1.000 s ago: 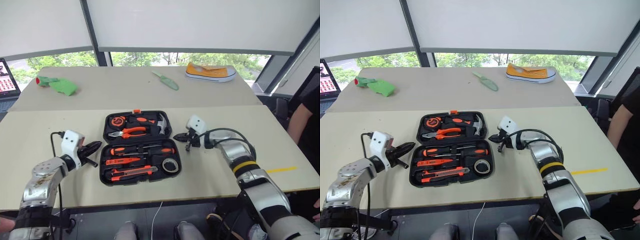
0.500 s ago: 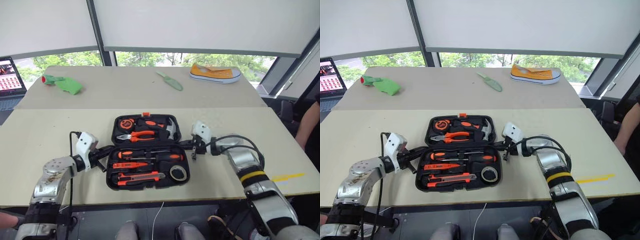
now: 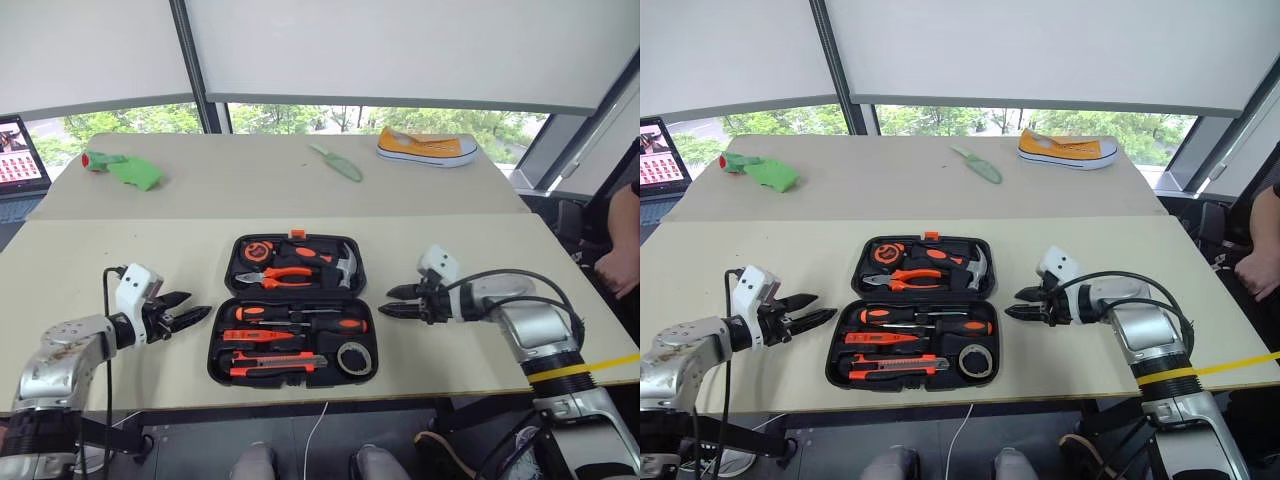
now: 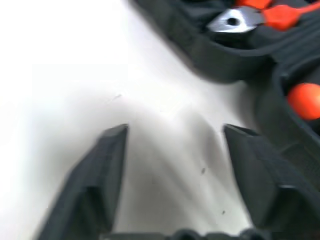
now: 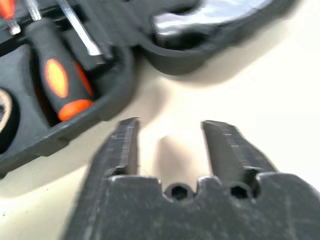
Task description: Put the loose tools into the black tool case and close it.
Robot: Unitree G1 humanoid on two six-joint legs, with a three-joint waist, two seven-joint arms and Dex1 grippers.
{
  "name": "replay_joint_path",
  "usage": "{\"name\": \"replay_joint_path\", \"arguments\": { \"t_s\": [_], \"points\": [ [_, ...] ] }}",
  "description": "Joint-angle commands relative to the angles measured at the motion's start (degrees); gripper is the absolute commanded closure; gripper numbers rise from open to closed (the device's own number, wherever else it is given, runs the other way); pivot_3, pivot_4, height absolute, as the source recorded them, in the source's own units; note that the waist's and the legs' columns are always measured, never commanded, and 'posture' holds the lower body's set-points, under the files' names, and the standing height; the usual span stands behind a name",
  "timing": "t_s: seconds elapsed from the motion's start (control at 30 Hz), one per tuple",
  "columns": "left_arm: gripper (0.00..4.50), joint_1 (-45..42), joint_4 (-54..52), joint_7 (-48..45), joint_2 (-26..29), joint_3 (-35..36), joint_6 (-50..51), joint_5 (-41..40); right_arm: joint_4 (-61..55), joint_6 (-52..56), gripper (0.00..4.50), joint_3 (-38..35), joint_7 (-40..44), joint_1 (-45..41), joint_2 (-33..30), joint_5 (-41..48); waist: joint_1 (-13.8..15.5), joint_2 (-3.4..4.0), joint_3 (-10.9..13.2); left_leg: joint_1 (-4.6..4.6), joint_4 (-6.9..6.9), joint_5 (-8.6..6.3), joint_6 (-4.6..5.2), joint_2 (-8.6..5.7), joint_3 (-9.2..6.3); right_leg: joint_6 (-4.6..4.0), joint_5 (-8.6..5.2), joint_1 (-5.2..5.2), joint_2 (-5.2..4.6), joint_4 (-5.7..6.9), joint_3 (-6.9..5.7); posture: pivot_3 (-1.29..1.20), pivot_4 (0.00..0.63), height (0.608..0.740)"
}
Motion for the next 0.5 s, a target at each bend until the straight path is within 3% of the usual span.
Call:
{"name": "replay_joint_path", "arguments": {
  "t_s": [0.03, 0.07, 0.1, 0.27, 0.5],
  "points": [
    [0.0, -7.3, -2.34, 2.55, 2.1, 0.18, 12.44, -3.05, -3.21, 18.32, 0.66, 0.43, -1.39, -9.5, -1.17, 2.97, -0.25, 0.01, 0.02, 0.01, 0.04, 0.03, -0.02, 0.0, -0.01, -0.01, 0.0, 0.01, 0.0, 0.02, 0.0, 0.0, 0.15, 0.74],
    [0.0, -9.84, -1.49, 3.43, 1.4, 0.22, 14.42, -3.69, -2.03, 21.27, 0.2, 0.37, -1.97, -11.95, -0.35, 3.84, -0.29, -0.01, 0.05, 0.02, 0.09, 0.03, -0.03, 0.0, -0.01, -0.02, 0.02, 0.0, 0.0, 0.05, 0.01, 0.0, 0.15, 0.74],
    [0.0, -12.88, -0.07, 4.7, 0.5, -0.28, 16.64, -3.64, 0.63, 25.04, 0.07, -0.45, -3.43, -14.92, 1.55, 4.64, -0.32, -0.03, 0.06, 0.01, 0.11, 0.08, -0.03, 0.0, -0.04, -0.04, 0.05, 0.0, 0.01, 0.07, -0.01, 0.0, 0.15, 0.74],
    [0.0, -21.19, 4.7, 6.93, -2.84, -3.8, 19.6, -2.06, 12.65, 27.08, 0.07, -3.62, -13.18, -22.29, 9.93, 3.49, -0.68, -0.1, 0.01, 0.1, 0.18, 0.11, 0.0, -0.01, -0.13, -0.04, 0.08, 0.11, 0.06, 0.28, -0.01, 0.0, 0.15, 0.74],
    [0.0, -24.48, 9.26, 7.66, -4.34, -6.86, 19.29, -0.09, 22.15, 24.05, 0.07, -3.74, -19.72, -25.2, 14.82, 2.65, -0.84, -0.09, 0.02, -0.9, 0.29, 0.0, 0.1, -0.08, -0.16, 0.04, 0.03, -0.82, 0.03, 0.45, 0.02, 0.0, 0.15, 0.74]
  ]
}}
